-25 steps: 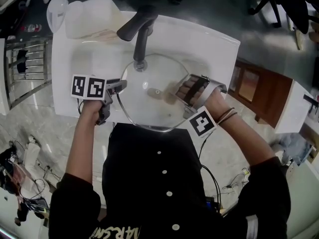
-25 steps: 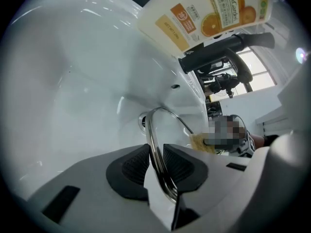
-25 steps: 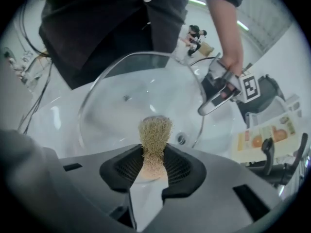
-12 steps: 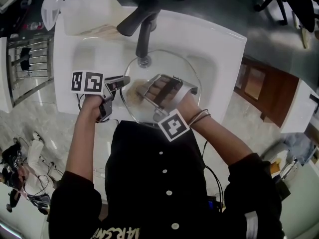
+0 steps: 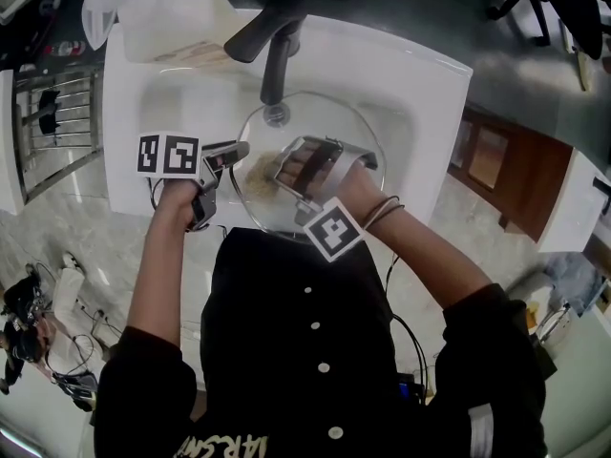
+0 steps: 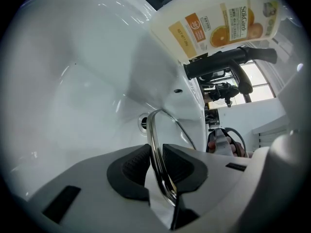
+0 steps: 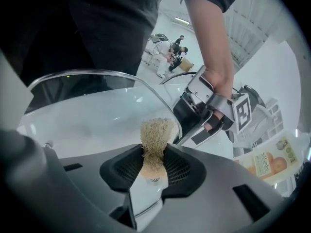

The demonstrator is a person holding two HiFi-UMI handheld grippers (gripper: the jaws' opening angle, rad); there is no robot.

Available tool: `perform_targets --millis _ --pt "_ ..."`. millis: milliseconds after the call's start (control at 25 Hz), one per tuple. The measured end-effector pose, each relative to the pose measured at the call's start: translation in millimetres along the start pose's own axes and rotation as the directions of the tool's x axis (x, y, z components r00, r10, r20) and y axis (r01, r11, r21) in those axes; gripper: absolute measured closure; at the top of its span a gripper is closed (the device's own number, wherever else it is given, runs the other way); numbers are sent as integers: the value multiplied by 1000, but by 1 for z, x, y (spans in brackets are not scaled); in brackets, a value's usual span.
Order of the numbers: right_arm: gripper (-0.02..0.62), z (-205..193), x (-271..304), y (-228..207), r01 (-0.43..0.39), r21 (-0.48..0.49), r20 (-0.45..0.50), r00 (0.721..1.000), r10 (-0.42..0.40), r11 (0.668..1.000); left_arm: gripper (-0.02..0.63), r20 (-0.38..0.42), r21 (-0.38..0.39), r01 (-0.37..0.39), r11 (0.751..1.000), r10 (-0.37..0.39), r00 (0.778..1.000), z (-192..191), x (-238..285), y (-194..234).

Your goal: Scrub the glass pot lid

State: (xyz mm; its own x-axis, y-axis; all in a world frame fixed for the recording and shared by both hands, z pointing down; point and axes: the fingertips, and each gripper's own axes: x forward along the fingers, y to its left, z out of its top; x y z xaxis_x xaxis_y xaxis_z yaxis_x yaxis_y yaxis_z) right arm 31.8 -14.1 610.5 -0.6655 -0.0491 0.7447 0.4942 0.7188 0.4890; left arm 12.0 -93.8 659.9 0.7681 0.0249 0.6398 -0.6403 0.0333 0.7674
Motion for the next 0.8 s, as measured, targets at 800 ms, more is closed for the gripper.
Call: perform_targets --millis 800 --pt "457 -43 -86 97 -365 -223 -129 930 344 904 506 -16 14 -25 1000 25 1000 -1 0 1"
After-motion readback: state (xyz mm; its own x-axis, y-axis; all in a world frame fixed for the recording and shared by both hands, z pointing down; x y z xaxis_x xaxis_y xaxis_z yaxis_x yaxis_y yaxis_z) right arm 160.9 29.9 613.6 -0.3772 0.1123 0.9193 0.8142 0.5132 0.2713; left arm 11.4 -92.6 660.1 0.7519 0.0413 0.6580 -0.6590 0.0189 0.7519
